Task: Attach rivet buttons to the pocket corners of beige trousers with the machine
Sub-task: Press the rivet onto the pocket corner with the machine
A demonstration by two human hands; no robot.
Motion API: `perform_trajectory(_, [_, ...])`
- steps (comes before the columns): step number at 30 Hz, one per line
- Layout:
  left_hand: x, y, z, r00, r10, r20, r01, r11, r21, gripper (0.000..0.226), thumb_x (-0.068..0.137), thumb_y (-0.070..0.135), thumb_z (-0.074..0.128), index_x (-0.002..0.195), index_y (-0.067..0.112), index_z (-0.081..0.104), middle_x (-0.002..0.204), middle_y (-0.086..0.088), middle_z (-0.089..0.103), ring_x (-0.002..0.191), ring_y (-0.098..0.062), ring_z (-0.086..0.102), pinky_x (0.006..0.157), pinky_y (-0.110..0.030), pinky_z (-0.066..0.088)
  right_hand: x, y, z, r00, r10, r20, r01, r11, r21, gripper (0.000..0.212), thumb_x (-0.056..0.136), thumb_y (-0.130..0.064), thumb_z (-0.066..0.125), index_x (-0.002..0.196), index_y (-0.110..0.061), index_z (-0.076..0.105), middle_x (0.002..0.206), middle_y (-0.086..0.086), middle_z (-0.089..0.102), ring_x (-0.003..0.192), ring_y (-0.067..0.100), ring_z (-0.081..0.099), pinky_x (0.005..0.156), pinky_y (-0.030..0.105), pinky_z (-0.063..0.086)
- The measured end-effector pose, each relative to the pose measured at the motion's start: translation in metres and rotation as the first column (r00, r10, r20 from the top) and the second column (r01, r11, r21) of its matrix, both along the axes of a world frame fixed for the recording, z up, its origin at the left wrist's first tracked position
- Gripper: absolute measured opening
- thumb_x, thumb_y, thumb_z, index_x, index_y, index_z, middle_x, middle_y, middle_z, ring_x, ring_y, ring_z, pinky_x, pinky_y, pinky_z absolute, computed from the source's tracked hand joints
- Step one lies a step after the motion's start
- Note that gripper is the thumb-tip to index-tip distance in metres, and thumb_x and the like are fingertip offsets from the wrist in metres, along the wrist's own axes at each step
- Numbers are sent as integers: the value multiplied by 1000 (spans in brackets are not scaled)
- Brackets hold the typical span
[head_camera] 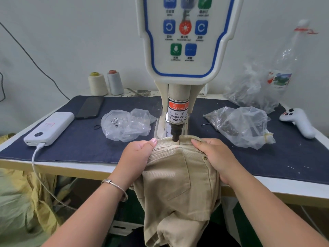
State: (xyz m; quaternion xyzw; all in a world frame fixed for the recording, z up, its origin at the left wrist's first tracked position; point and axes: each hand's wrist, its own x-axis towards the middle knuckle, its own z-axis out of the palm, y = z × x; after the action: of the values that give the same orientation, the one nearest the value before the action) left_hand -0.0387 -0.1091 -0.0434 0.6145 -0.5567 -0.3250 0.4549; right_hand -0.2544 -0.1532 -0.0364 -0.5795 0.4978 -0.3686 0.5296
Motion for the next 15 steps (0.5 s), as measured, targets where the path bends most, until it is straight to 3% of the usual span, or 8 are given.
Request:
perform_trajectory(2, [0, -2, 1, 995, 34, 95, -33, 999, -9, 58, 102, 35, 53, 54, 23, 22, 48, 11, 21, 51, -11, 21, 54, -31, 20, 2, 1, 1, 1000, -6, -25, 6, 1000, -5, 35, 95, -34, 58, 88, -3, 72, 84, 14, 74, 68, 14, 69, 62, 21, 52])
perform_trajectory(5, [3, -6, 3, 981, 58, 187, -58, 998, -9, 60, 102, 34, 53, 53, 23, 20, 44, 10, 19, 47, -10, 20, 50, -29, 17, 4, 0, 1, 999, -10, -49, 10, 1000, -6, 39, 95, -35, 59, 92, 3, 69, 88, 17, 72, 71, 18, 67, 69, 29, 50])
perform_trajectory(11, [5, -10, 3, 980, 40, 195, -48, 998, 33, 58, 101, 32, 53, 55, 23, 20, 44, 10, 18, 46, -11, 20, 54, -32, 18, 5, -1, 4, 999, -9, -47, 9, 1000, 10, 32, 95, -33, 59, 74, -15, 74, 70, 3, 73, 63, 10, 68, 61, 24, 48])
perform_trajectory(15, [6, -9, 2, 979, 34, 202, -43, 998, 43, 59, 101, 33, 54, 53, 23, 21, 43, 10, 19, 46, -11, 21, 53, -31, 19, 6, -1, 4, 998, -16, -55, 17, 1000, 7, 32, 95, -32, 59, 72, -14, 73, 66, 0, 71, 60, 8, 66, 61, 25, 47])
